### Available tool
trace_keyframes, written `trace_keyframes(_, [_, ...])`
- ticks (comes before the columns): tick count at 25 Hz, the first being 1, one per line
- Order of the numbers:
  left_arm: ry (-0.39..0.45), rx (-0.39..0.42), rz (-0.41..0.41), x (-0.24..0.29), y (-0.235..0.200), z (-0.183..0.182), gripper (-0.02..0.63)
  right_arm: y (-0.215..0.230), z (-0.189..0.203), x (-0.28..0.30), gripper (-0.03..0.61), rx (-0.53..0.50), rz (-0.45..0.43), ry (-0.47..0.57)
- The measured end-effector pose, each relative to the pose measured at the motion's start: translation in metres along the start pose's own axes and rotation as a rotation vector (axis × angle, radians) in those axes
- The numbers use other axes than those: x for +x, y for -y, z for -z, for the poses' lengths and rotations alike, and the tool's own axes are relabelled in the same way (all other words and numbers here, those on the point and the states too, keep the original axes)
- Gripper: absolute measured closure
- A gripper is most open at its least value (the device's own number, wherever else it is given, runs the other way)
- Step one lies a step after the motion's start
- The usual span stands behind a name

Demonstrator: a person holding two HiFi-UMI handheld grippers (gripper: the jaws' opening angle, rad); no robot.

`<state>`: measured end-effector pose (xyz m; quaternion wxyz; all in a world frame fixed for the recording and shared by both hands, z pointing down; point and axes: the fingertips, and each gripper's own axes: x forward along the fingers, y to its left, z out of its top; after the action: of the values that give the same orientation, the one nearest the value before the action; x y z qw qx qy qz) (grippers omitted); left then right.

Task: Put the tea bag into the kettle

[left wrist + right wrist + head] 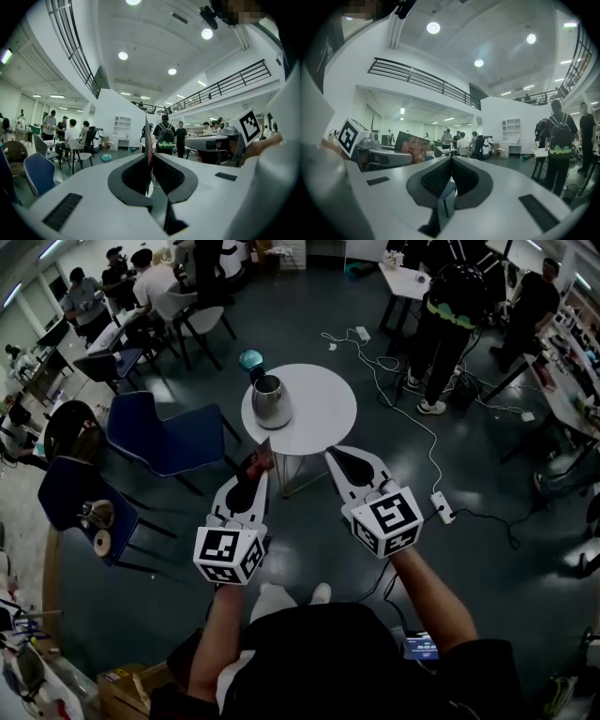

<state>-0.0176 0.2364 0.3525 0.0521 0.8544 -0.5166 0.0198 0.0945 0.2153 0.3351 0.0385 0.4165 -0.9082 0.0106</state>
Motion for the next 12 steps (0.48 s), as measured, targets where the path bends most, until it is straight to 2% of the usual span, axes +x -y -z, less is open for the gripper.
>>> trace_keyframes(12, [-0.024, 0.004, -0.013, 0.013, 0.001, 0.006, 0.574, 0.021, 0.007, 0.008, 0.56, 0.061, -0.006, 0.012])
